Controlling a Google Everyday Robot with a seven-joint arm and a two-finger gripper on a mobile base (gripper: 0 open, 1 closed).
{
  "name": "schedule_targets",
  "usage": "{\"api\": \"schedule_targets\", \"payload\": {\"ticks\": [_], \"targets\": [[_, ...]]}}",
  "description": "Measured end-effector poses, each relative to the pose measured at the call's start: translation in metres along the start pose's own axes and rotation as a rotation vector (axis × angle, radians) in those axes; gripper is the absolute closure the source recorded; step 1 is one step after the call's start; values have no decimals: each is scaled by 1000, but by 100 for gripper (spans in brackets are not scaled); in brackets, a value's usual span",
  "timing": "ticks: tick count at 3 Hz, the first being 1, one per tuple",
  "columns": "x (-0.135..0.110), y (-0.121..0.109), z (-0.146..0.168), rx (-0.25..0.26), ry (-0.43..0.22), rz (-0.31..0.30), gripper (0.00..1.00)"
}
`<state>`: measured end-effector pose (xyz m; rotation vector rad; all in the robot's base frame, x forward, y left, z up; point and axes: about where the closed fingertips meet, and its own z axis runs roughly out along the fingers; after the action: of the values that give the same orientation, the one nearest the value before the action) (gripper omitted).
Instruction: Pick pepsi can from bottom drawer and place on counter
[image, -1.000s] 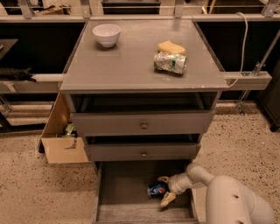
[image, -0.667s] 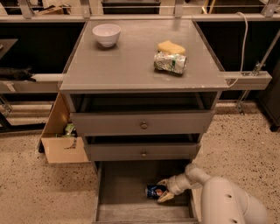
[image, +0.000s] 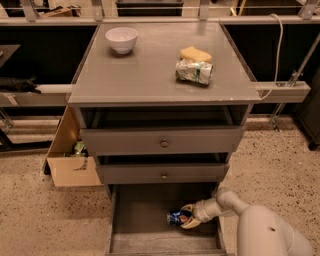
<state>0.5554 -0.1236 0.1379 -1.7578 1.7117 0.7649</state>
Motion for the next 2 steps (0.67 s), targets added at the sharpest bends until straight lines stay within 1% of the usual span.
{"api": "schedule_targets", "payload": {"ticks": [1,2], "targets": [[-28,4,-33,26,-95,-54,100],[-63,10,-82,51,-184,-125,100]]}}
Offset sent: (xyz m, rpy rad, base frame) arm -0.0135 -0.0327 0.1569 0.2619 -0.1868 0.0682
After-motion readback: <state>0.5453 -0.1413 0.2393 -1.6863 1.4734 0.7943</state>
